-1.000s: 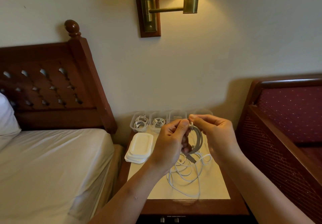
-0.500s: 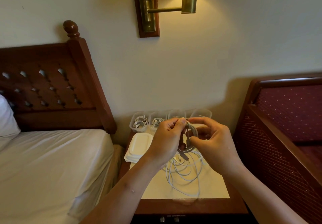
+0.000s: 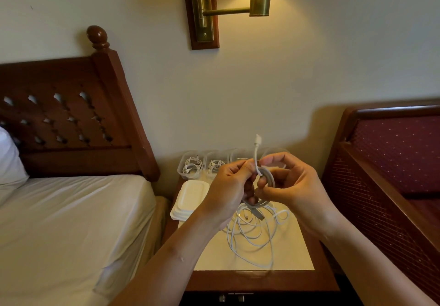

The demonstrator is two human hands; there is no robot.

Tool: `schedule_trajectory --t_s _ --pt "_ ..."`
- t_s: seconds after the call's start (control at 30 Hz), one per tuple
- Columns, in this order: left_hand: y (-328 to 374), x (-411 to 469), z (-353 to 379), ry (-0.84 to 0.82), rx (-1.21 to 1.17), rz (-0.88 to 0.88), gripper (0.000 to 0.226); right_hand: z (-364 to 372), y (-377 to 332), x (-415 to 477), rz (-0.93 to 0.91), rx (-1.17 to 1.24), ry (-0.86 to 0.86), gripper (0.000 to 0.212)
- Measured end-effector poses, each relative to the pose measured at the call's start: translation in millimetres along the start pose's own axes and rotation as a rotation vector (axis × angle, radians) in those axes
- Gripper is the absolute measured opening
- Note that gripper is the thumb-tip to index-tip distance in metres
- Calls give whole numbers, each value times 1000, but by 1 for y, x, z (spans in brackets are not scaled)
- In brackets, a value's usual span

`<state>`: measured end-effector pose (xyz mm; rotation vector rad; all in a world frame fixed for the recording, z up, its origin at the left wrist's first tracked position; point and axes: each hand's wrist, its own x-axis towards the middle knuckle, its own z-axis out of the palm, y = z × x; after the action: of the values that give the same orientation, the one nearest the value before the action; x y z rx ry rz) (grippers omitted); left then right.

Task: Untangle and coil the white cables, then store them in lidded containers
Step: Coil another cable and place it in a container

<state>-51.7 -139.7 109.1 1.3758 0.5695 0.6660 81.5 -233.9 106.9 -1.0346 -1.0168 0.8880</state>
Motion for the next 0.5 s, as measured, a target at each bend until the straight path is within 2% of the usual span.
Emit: schedule_trajectory --t_s 0.2,0.37,0.5 --pt "0 1 1 16 21 14 45 3 2 -2 -64 -97 91 48" --pt "0 -1 0 10 14 25 35 1 7 -3 -197 -327 162 25" --pt "0 -4 2 14 49 31 37 3 5 -3 -177 -261 240 18"
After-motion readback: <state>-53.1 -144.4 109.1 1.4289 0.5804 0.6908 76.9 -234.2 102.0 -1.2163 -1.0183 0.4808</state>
